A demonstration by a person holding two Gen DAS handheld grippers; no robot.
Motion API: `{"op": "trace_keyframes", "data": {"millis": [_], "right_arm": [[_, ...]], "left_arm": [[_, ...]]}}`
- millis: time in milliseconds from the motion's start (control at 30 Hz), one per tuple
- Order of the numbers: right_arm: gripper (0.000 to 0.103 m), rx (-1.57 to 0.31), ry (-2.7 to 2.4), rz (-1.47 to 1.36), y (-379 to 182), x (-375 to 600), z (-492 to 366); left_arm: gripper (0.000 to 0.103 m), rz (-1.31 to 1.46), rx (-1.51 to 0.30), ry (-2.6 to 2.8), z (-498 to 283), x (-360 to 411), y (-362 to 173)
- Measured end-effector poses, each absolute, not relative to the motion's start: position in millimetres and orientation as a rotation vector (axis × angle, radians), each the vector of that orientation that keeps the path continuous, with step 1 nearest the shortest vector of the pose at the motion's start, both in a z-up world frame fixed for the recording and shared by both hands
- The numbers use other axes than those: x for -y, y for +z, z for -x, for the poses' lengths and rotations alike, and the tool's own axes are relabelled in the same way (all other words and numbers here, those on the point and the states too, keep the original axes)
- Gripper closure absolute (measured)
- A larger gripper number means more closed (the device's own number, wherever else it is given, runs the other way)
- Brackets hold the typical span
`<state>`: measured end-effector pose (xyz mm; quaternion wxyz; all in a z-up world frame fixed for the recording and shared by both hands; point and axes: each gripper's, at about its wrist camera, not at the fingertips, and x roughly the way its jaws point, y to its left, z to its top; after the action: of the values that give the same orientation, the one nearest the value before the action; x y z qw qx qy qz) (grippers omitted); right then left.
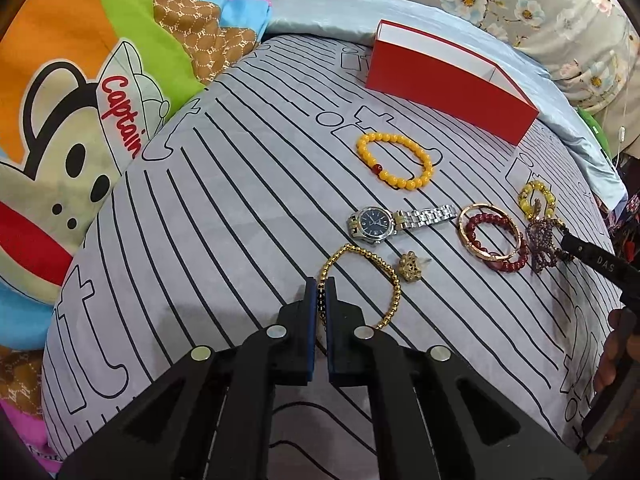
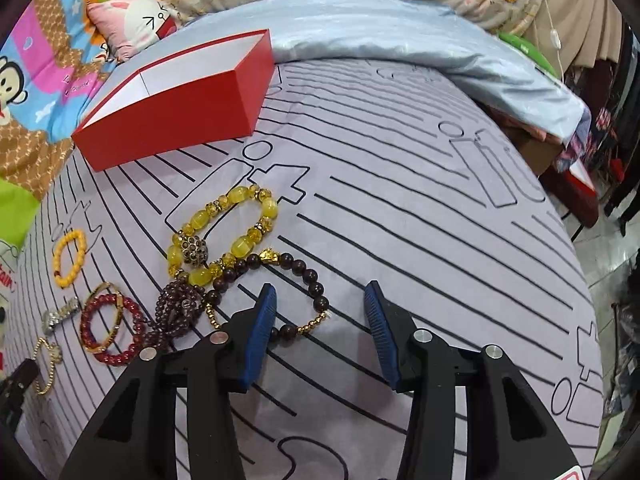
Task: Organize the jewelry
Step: 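Grasp the black bead bracelet with the right tool while the left tool holds the gold chain, then carry both bracelets into the red box and open both tools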
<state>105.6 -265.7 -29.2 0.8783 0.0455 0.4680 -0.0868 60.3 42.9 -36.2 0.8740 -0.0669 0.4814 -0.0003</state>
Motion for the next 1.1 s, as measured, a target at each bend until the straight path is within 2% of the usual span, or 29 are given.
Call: {"op": "trace_keyframes", "data": {"millis": [67,133,400,833,1100], "right_arm": [[0.085,-0.970,-0.170,-0.090,-29.0,264.9,-104.3],[0.095,-0.975,-0.162,-0.091,-28.1,264.1,-102.9],[0.096,-0.976,-0.144,-0.106,-16.3,260.0,-84.9],[0.096,-0.849,-0.084,-0.091,49.9,252.2,-65.1],[0.096,-0.808,-0.064,-0.114,69.1,254.9,-71.8]], "left_arm": [[0.099,0.140,-1.006,-0.001,-60.9,-42.7,-36.4],[0.099,0.142,-1.004,-0.002,-60.1,-42.1,-35.8],[0.099,0.153,-0.973,-0.008,-54.3,-43.7,-24.1],[0.099,0.136,-0.889,-0.025,-53.9,-37.8,13.8],[0.099,0.113,-0.831,-0.052,-68.8,-26.9,42.2]]}}
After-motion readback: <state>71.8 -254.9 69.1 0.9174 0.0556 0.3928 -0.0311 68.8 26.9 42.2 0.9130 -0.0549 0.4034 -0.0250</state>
